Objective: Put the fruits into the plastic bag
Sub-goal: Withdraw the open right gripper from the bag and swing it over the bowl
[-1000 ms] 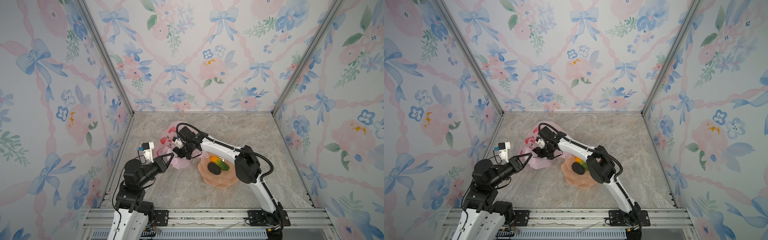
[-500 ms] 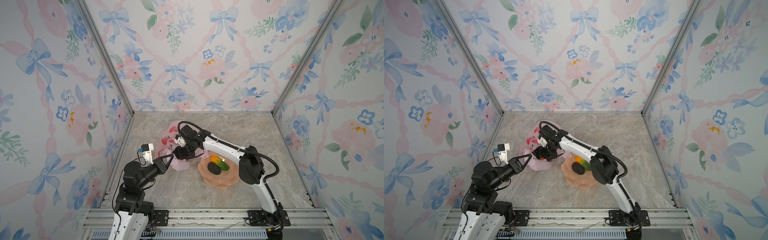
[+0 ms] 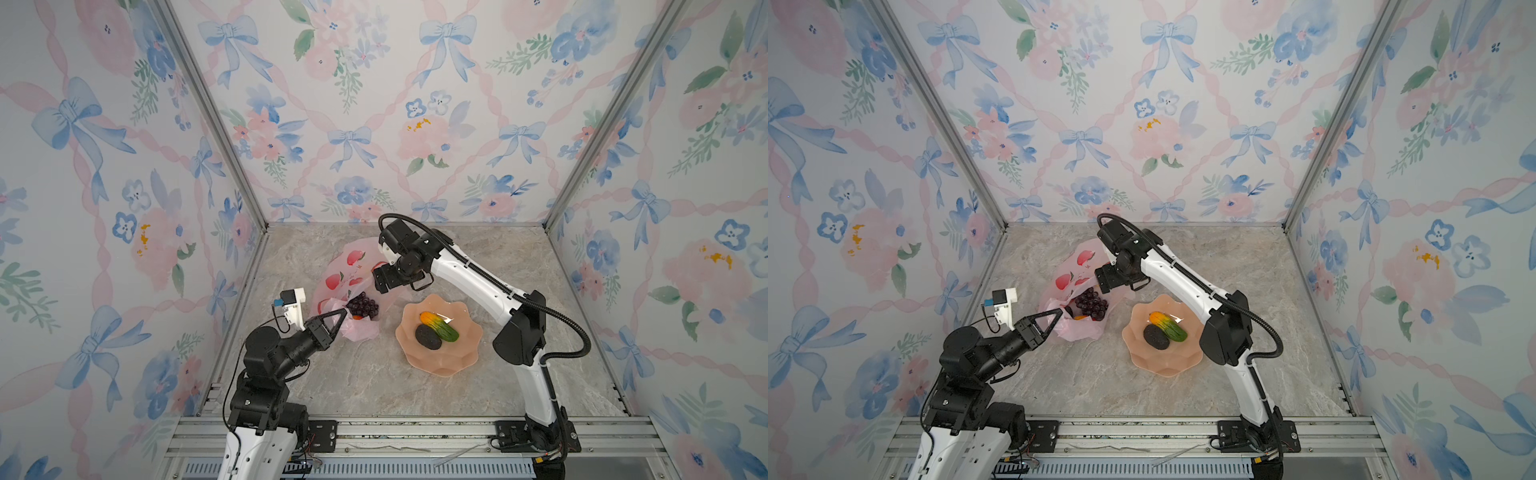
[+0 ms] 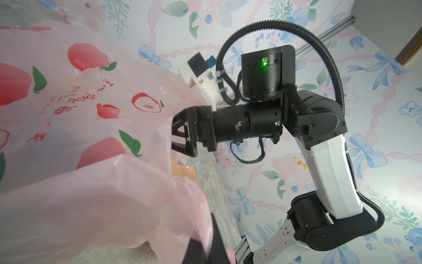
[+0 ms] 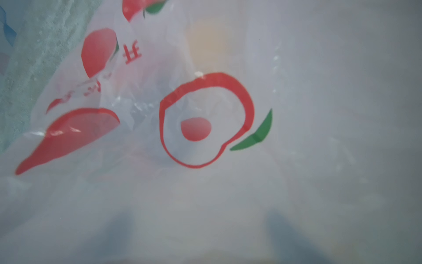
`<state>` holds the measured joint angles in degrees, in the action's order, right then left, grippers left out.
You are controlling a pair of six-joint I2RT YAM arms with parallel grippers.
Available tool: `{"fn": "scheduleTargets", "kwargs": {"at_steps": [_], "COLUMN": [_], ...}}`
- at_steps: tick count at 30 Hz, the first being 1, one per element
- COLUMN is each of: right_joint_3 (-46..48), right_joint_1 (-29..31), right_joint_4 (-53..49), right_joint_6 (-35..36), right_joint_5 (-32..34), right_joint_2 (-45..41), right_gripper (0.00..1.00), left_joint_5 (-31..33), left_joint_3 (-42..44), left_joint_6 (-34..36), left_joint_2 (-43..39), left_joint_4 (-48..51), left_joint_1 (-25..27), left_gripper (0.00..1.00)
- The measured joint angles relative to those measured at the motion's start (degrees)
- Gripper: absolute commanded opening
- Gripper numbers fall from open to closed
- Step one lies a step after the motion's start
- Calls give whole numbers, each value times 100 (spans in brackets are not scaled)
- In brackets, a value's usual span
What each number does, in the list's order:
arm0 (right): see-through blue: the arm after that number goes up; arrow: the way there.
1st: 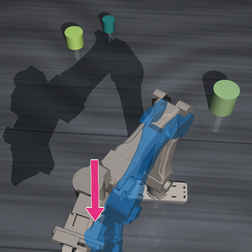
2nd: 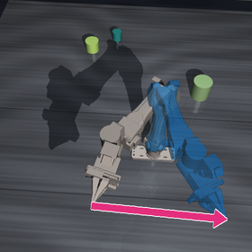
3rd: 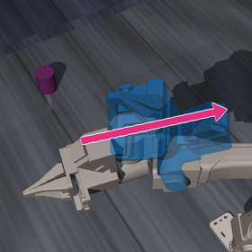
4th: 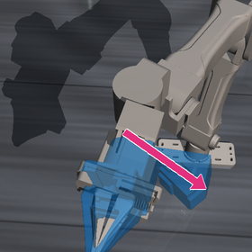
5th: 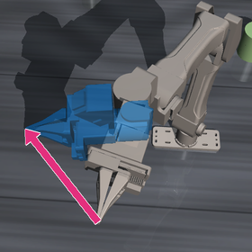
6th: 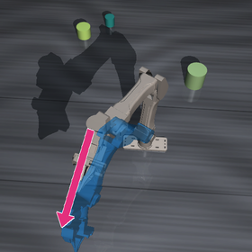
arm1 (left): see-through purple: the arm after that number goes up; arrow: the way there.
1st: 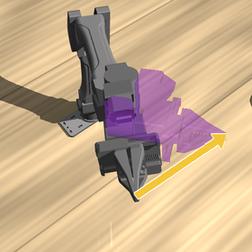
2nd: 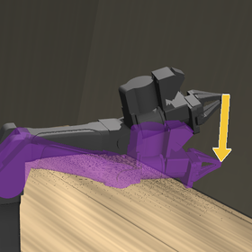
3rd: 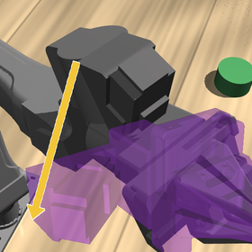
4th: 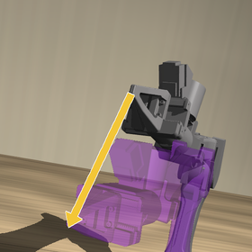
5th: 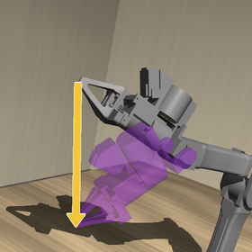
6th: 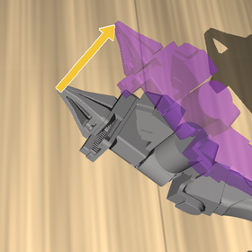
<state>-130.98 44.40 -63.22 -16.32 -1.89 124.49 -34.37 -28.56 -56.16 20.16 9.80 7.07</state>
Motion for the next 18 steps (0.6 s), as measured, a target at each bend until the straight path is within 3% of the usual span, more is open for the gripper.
{"fn": "scheduleTargets", "kwargs": {"at_steps": [12,18], "right_joint_3": [-730,621], "right_joint_1": [-564,-568], "right_joint_4": [20,433], "right_joint_6": [356,254], "right_joint_5": [-656,-1104], "right_joint_2": [-9,-1071], "right_gripper": [95,100], "left_joint_5": [-17,-15], "left_joint_3": [-50,-66], "left_joint_6": [-221,-225], "left_joint_2": [-24,-24], "left_joint_4": [7,2], "left_joint_1": [0,0], "left_gripper": [0,0]}}
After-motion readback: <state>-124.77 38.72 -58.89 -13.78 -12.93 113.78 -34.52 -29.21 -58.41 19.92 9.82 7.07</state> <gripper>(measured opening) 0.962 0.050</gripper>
